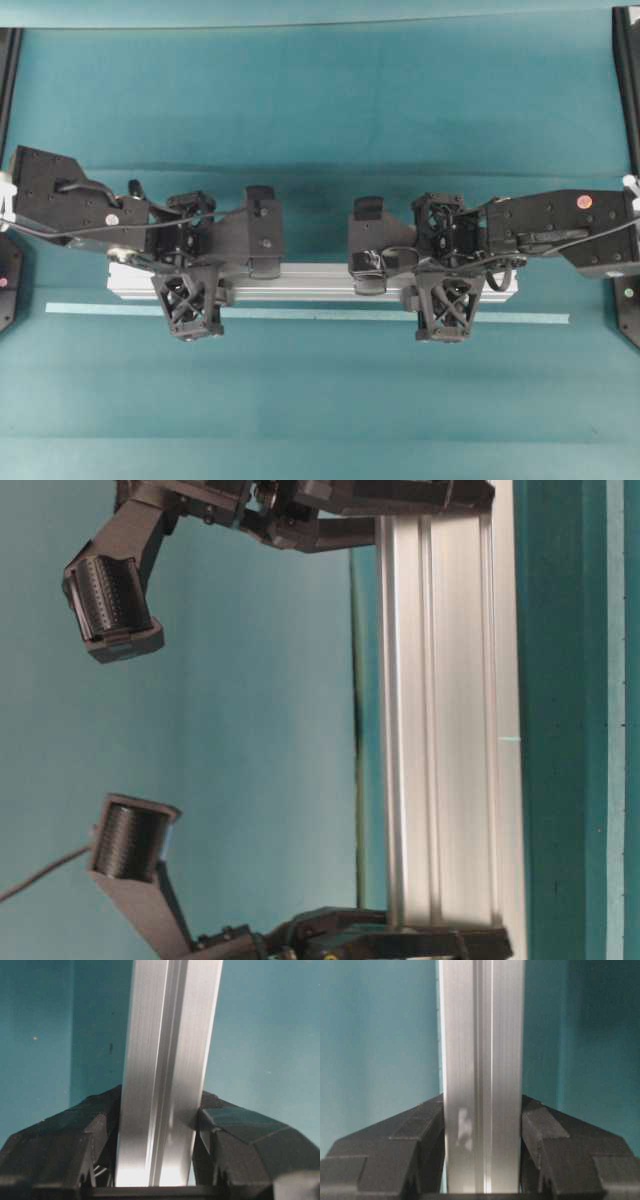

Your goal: Lift the metal rail with both hands.

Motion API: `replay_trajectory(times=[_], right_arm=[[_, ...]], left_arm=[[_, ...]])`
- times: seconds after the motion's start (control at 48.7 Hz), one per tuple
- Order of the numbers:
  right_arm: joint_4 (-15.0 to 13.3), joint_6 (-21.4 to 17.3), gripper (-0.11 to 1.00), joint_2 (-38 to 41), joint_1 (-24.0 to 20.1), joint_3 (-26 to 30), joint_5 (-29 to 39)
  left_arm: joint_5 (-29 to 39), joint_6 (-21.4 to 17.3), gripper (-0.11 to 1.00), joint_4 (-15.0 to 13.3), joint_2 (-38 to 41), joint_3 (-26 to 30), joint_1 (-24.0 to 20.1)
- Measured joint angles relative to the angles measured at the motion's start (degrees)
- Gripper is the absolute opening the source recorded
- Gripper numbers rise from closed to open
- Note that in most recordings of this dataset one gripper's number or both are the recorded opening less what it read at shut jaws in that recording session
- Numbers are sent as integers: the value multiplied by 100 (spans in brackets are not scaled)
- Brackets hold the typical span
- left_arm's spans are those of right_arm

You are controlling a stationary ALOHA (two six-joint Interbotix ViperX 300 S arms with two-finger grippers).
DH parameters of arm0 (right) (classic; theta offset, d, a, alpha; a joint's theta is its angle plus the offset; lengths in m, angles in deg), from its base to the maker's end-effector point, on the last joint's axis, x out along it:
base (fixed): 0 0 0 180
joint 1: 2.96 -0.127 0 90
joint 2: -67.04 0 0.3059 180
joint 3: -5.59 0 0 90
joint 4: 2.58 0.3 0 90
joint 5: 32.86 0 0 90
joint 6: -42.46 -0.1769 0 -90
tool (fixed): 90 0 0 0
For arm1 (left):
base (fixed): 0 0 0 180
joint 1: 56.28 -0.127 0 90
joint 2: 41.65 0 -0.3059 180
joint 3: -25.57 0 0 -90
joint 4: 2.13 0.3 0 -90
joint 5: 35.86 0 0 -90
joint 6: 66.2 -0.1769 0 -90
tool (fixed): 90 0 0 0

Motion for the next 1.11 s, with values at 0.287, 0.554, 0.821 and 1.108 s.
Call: replay_trajectory(times=[0.287,0.554,0.821,1.108], right_arm=[[0,0,39,70,18,-272,-404],[0,0,39,255,35,-343,-606],[0,0,39,396,35,-404,-800],[0,0,39,448,53,-519,-949]], left_arm=[[-536,0,36,9,62,-167,-53],[-659,0,36,18,202,-193,-62],[-782,0,36,9,220,-211,-62],[-1055,176,36,18,316,-220,-18]])
